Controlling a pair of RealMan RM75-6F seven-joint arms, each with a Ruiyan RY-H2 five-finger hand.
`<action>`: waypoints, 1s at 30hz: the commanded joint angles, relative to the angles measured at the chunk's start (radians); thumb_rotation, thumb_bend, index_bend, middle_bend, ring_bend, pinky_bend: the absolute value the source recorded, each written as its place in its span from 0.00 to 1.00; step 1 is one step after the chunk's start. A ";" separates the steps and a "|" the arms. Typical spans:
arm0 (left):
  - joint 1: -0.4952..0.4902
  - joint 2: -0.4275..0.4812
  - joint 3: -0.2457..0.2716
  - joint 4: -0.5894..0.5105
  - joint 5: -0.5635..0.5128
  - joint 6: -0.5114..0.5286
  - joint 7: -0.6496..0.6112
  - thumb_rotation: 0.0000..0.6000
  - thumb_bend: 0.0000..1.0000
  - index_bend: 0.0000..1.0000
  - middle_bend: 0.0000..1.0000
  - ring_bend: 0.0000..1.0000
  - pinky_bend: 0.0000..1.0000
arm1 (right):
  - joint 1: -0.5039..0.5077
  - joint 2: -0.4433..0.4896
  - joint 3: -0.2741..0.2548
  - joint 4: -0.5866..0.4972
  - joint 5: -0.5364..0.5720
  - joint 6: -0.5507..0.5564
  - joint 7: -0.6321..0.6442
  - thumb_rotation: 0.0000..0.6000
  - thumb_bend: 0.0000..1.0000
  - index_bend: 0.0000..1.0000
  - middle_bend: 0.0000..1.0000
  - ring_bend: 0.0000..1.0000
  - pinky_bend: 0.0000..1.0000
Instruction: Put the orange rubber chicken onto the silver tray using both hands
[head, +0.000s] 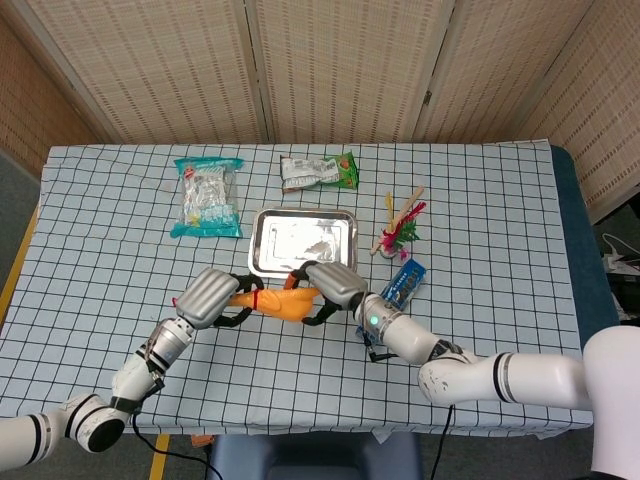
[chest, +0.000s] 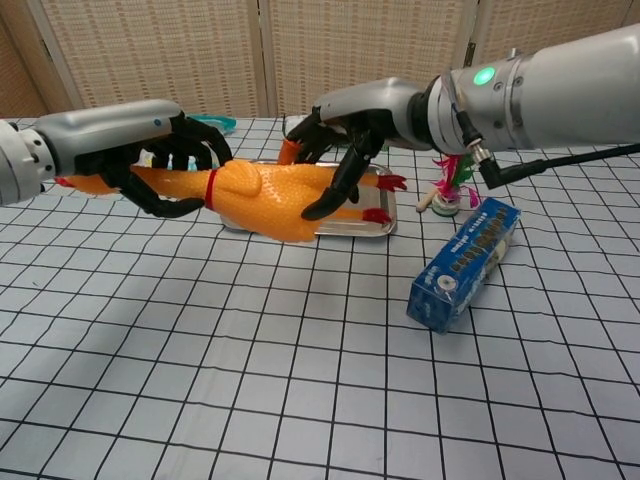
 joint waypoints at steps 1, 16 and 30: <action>0.000 0.001 0.001 -0.002 0.002 0.001 -0.003 1.00 0.60 0.84 0.77 0.58 0.65 | -0.006 -0.041 0.001 -0.005 0.033 0.104 -0.055 1.00 0.36 0.99 0.75 0.88 1.00; 0.003 0.007 0.002 -0.014 0.000 0.014 0.009 1.00 0.60 0.84 0.77 0.58 0.65 | -0.006 -0.038 0.012 -0.044 0.098 0.147 -0.148 1.00 0.44 1.00 0.79 0.94 1.00; 0.006 0.016 0.001 -0.006 -0.010 0.014 -0.006 1.00 0.60 0.84 0.77 0.58 0.67 | -0.067 0.058 0.039 -0.049 -0.006 -0.007 -0.027 1.00 0.17 0.00 0.00 0.00 0.00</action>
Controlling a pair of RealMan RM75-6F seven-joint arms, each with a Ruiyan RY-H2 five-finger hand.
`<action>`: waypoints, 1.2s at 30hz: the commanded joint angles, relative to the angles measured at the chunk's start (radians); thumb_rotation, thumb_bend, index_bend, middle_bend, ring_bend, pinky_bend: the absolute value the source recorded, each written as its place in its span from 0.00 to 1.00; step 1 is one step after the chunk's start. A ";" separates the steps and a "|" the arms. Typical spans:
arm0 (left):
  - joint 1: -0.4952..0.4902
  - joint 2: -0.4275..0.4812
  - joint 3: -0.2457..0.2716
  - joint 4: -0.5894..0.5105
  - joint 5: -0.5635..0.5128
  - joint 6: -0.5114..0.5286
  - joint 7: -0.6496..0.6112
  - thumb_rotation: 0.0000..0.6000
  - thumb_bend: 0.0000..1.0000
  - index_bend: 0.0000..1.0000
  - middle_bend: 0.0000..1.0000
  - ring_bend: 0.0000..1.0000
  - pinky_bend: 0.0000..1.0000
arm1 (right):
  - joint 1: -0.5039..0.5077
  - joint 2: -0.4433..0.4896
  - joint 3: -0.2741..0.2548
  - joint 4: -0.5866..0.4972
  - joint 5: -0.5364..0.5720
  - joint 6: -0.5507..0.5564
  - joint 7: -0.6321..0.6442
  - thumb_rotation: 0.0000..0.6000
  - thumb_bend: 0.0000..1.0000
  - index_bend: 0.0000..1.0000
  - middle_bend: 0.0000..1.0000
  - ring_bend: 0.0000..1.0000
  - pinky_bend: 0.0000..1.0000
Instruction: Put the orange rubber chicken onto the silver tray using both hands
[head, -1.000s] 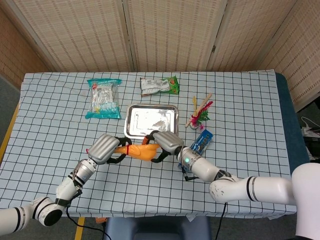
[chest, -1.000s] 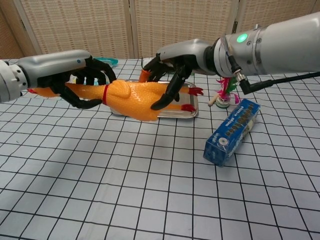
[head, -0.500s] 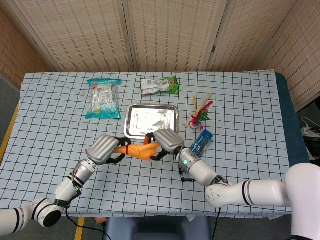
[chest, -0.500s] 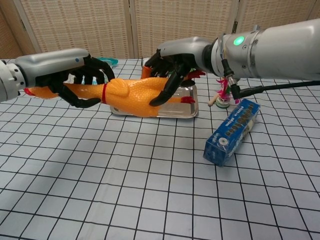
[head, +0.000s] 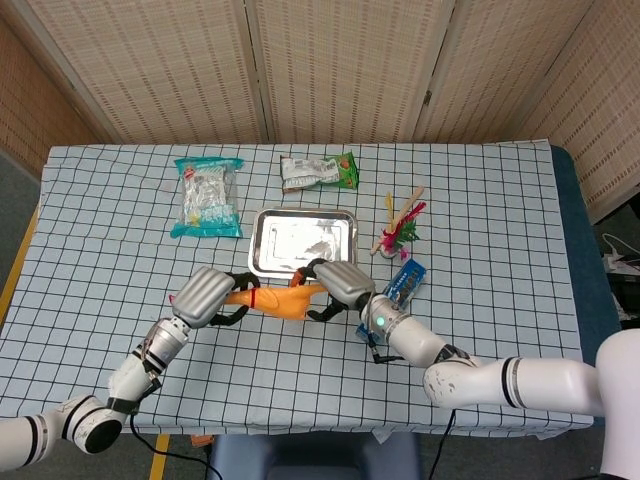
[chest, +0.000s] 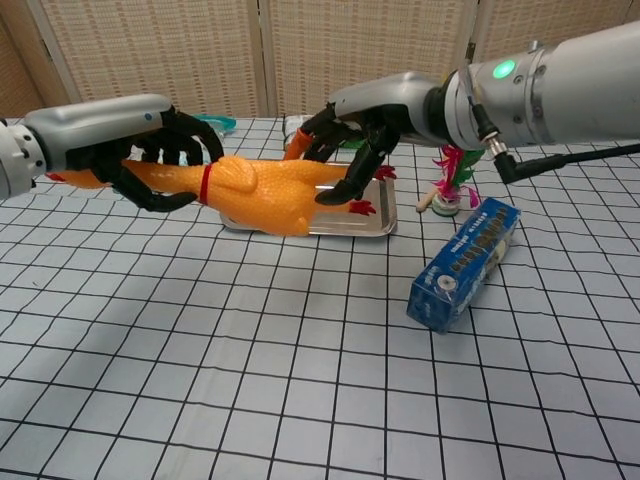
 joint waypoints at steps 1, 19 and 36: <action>0.001 0.006 -0.001 0.005 -0.001 -0.001 -0.009 1.00 0.60 0.84 0.77 0.58 0.67 | -0.044 0.027 0.016 -0.001 -0.077 -0.001 0.055 1.00 0.16 0.00 0.00 0.00 0.00; -0.107 -0.114 -0.070 0.362 0.025 -0.129 -0.344 1.00 0.60 0.85 0.79 0.60 0.66 | -0.362 0.316 0.084 -0.091 -0.496 0.219 0.440 1.00 0.12 0.00 0.00 0.00 0.00; -0.332 -0.531 -0.054 1.048 0.131 -0.234 -0.676 1.00 0.60 0.84 0.78 0.60 0.66 | -0.395 0.324 0.068 0.155 -0.594 0.128 0.693 1.00 0.11 0.00 0.00 0.00 0.00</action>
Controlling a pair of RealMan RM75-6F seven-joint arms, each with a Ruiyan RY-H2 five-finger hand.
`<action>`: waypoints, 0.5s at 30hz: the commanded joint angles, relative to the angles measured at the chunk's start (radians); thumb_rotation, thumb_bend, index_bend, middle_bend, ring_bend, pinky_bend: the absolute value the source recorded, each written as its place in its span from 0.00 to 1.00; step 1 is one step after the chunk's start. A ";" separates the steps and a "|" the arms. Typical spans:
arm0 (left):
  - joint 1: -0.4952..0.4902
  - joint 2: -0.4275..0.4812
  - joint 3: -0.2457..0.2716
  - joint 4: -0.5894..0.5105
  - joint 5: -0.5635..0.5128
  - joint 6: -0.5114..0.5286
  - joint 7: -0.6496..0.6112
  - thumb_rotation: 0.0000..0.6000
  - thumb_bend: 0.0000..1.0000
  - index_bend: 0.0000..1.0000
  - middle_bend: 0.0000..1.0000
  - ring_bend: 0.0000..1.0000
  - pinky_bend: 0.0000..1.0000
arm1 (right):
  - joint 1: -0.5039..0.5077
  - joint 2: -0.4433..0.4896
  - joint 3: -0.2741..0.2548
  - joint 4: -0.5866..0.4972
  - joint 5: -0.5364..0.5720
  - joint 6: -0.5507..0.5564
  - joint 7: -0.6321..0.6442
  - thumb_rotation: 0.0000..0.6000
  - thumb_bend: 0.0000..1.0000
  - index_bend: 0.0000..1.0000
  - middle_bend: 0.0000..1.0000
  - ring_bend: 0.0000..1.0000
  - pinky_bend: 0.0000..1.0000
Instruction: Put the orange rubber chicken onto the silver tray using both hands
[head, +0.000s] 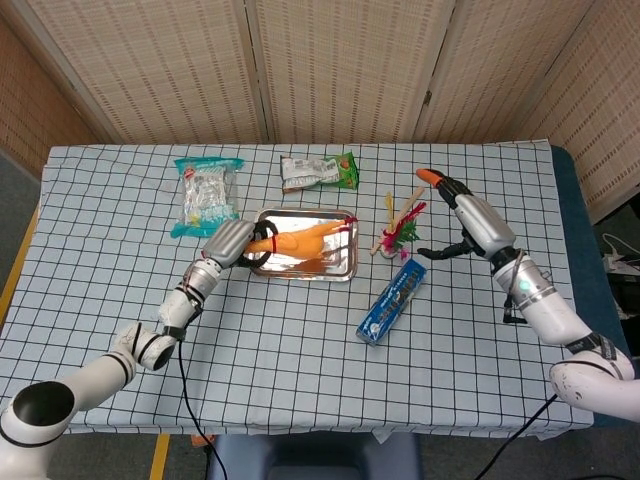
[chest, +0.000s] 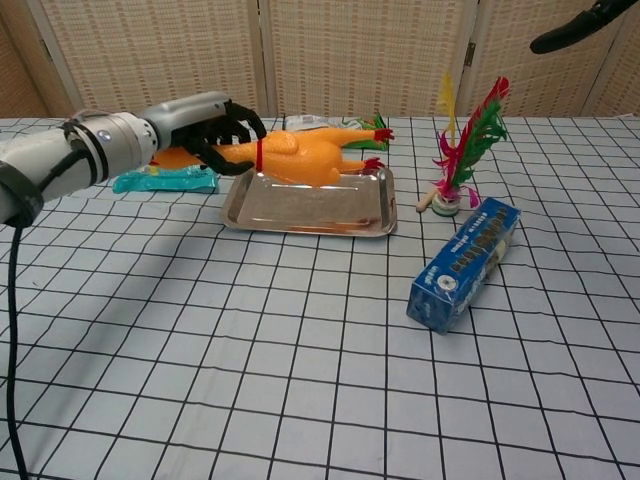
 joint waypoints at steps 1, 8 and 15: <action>-0.064 -0.116 0.015 0.155 0.028 -0.031 -0.062 1.00 0.60 0.84 0.78 0.60 0.66 | 0.000 -0.006 -0.004 0.038 -0.021 -0.023 0.044 1.00 0.11 0.00 0.00 0.00 0.00; -0.099 -0.216 0.011 0.314 0.015 -0.041 -0.118 1.00 0.57 0.63 0.66 0.55 0.64 | -0.003 -0.012 -0.009 0.098 -0.061 -0.038 0.124 1.00 0.11 0.00 0.00 0.00 0.00; -0.111 -0.232 0.019 0.358 0.019 -0.041 -0.184 1.00 0.46 0.05 0.21 0.19 0.38 | -0.011 -0.005 -0.014 0.112 -0.086 -0.029 0.157 1.00 0.11 0.00 0.00 0.00 0.00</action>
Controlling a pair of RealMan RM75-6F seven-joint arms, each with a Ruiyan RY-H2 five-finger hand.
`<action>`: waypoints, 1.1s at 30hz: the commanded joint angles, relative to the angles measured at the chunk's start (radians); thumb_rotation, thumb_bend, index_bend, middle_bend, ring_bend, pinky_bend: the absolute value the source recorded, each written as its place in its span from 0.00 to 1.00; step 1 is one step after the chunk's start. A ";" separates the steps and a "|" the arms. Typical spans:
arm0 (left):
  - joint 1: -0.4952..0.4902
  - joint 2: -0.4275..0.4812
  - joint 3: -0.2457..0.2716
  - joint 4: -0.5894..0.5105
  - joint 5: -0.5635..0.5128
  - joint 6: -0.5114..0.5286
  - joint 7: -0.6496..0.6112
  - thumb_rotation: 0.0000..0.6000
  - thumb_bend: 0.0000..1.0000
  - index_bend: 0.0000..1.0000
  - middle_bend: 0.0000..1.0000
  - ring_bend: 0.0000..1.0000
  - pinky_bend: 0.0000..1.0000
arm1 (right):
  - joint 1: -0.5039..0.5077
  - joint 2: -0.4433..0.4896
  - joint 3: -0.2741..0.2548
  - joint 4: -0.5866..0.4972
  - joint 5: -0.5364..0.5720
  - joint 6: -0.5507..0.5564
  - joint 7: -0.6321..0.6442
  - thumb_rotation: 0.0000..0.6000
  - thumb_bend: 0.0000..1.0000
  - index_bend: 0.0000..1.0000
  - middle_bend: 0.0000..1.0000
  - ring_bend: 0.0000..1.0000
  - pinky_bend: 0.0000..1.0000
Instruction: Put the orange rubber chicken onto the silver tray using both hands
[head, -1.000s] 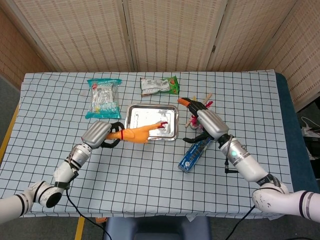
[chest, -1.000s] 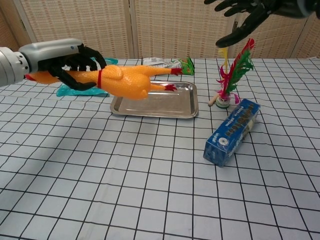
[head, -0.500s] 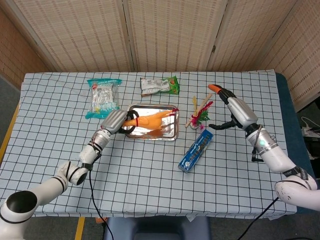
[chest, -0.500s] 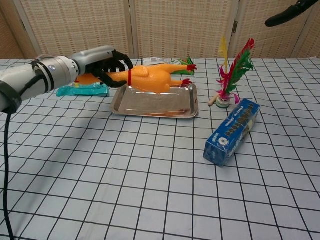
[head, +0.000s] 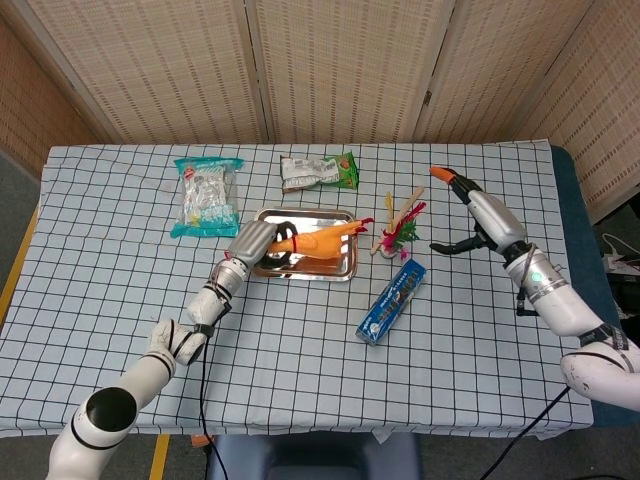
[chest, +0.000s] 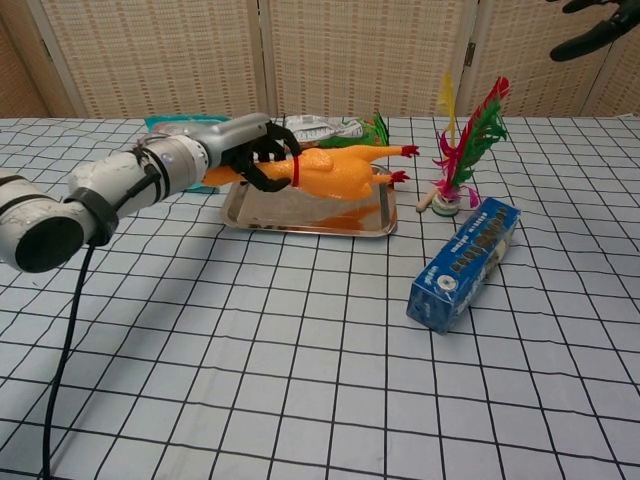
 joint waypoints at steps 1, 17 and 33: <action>-0.008 0.001 0.010 0.012 0.007 -0.002 -0.044 1.00 0.45 0.02 0.15 0.13 0.34 | -0.005 0.007 -0.001 0.000 -0.011 0.009 0.012 1.00 0.11 0.00 0.00 0.00 0.00; 0.075 0.200 0.061 -0.261 0.050 0.167 0.044 1.00 0.39 0.00 0.00 0.00 0.17 | -0.064 0.078 -0.014 -0.095 -0.025 0.096 -0.053 1.00 0.11 0.00 0.00 0.00 0.00; 0.733 0.830 0.255 -1.239 -0.075 0.755 0.590 1.00 0.39 0.00 0.03 0.00 0.12 | -0.482 0.013 -0.246 -0.352 -0.105 0.650 -0.886 1.00 0.11 0.00 0.00 0.00 0.00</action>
